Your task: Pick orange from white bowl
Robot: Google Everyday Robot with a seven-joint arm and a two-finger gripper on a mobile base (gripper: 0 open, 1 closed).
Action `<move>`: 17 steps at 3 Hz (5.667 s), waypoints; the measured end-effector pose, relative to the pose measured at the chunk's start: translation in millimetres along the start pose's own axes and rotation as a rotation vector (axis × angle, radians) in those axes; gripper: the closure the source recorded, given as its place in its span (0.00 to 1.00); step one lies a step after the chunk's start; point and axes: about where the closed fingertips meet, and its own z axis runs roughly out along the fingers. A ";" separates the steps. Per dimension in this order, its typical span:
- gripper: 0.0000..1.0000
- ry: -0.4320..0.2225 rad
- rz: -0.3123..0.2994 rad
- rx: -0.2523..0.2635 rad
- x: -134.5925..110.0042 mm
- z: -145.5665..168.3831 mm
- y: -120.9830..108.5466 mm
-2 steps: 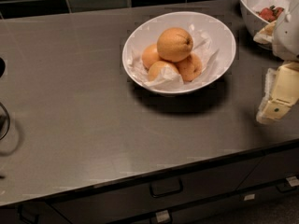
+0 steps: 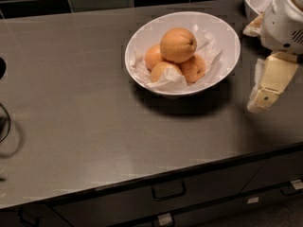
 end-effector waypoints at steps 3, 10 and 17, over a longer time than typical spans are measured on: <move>0.00 -0.081 -0.125 -0.009 -51.2 22.4 -59.4; 0.36 -0.122 -0.287 -0.085 -134.7 97.0 -129.9; 0.42 -0.151 -0.293 -0.127 -143.5 109.2 -126.3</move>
Offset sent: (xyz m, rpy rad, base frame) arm 0.0888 0.0538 -0.0017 0.0712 0.0227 0.2078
